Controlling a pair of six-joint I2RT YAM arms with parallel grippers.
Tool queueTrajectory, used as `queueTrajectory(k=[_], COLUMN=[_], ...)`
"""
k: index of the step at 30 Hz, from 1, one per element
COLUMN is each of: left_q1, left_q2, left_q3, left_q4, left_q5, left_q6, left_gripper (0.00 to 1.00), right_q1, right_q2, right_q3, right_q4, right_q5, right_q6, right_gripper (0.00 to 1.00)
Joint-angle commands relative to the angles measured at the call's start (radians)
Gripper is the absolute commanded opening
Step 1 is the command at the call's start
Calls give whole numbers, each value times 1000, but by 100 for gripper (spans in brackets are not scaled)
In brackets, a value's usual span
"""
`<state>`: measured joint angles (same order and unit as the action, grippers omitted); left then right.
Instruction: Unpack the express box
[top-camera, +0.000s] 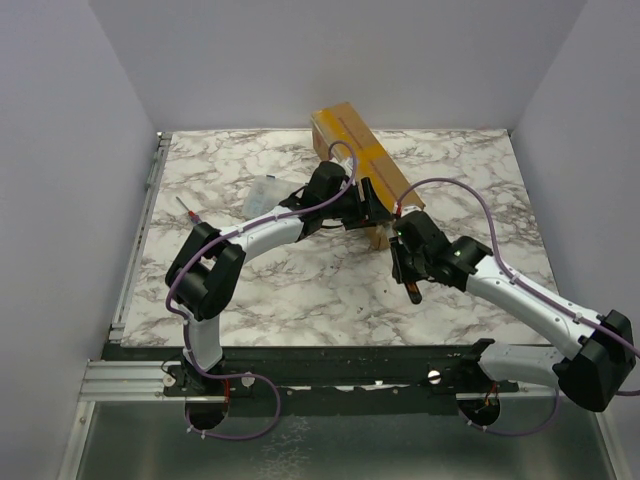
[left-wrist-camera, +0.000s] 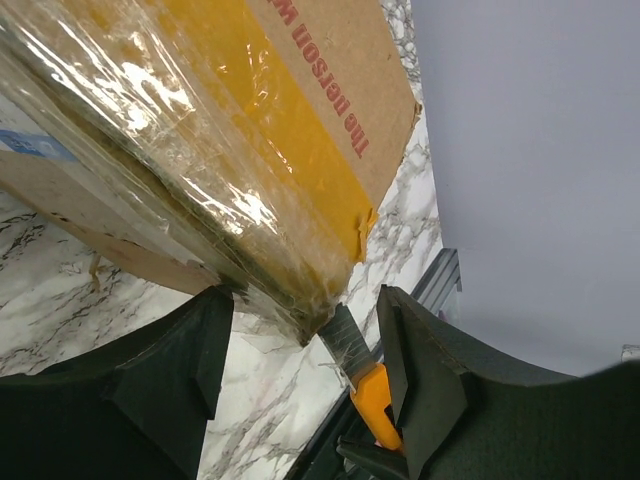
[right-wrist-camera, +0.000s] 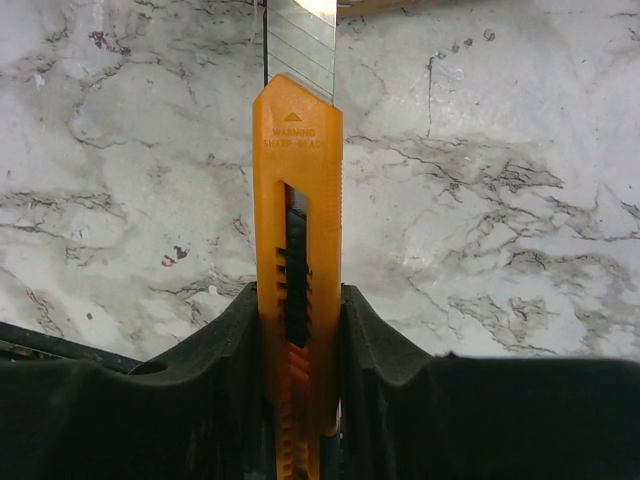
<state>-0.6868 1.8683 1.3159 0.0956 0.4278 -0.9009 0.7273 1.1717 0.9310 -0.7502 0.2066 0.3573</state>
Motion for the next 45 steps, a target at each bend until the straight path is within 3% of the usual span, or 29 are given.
queueTrajectory(k=[1, 8, 21, 23, 25, 27, 39, 45], left_q1=[-12, -12, 7, 29, 58, 87, 130, 126], left_q2=[-18, -2, -18, -34, -69, -101, -59, 15], left_q3=[-15, -18, -29, -50, -83, -94, -89, -78], left_q4=[104, 109, 110, 108, 112, 112, 131, 130], left_q5=[48, 48, 42, 34, 9, -5, 29, 31], left_q6=[-28, -31, -23, -28, -26, -11, -39, -43], left_gripper=[64, 64, 70, 74, 88, 94, 85, 81], right_q1=[28, 47, 53, 52, 52, 53, 51, 52], right_q2=[-4, -47, -73, -73, -68, -58, -63, -81], right_q3=[-4, -38, -44, -41, -42, -48, -51, -77], right_q4=[135, 206, 110, 91, 76, 68, 64, 136], right_q5=[-80, -190, -131, -92, -46, -23, 9, -58], right_q6=[-10, -27, 22, 50, 74, 87, 96, 12], right_gripper=[1, 0, 0, 0, 0, 0, 0, 0])
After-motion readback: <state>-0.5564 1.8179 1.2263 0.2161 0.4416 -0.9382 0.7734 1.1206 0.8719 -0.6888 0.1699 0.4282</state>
